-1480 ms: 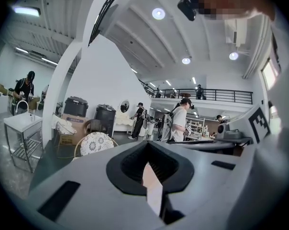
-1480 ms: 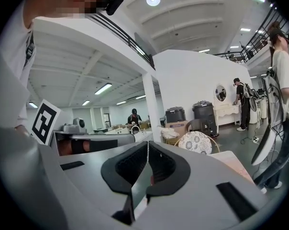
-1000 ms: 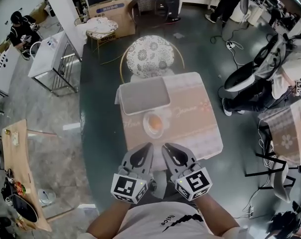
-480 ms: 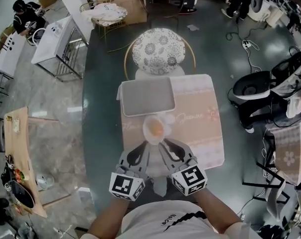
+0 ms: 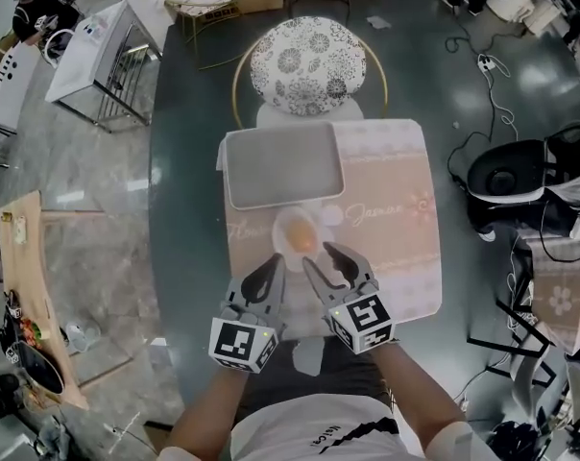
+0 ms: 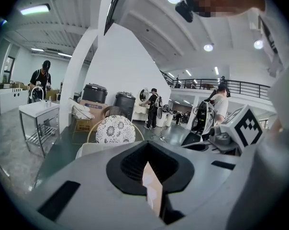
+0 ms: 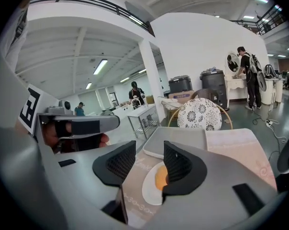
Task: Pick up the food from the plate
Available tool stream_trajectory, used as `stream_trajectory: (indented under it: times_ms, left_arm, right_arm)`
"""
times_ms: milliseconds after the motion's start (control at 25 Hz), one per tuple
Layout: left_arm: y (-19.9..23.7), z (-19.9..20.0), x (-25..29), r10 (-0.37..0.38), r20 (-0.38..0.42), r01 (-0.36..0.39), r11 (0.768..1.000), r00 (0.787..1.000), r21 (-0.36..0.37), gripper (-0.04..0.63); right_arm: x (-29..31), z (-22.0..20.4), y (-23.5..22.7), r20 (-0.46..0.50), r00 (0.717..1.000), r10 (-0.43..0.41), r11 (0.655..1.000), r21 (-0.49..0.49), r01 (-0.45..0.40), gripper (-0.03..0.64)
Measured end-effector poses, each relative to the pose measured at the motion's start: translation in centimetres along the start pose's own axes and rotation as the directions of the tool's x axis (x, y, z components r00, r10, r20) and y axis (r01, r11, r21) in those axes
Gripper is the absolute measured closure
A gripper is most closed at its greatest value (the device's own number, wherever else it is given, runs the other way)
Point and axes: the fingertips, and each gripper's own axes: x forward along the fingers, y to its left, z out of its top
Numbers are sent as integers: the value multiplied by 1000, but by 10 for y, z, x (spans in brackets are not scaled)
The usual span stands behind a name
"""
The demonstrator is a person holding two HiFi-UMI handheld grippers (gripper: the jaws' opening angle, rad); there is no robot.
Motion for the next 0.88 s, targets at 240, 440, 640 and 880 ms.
stream_trajectory:
  times_ms: [240, 440, 640, 880]
  left_arm:
    - [14, -30, 14, 7, -17, -8, 1000, 1000, -21, 589]
    - [19, -47, 18, 10, -27, -10, 1000, 1000, -30, 589]
    - [25, -61, 25, 12, -34, -13, 999, 999, -37, 589]
    - [34, -77, 32, 8, -46, -10, 999, 999, -35, 589]
  right_arm:
    - [31, -49, -9, -88, 996, -9, 1000, 11, 10, 382]
    - [52, -77, -21, -157, 987, -40, 999, -21, 37, 342]
    - [71, -104, -27, -217, 975, -43, 999, -33, 36, 314]
    - [92, -128, -35, -249, 966, -72, 996, -62, 59, 299]
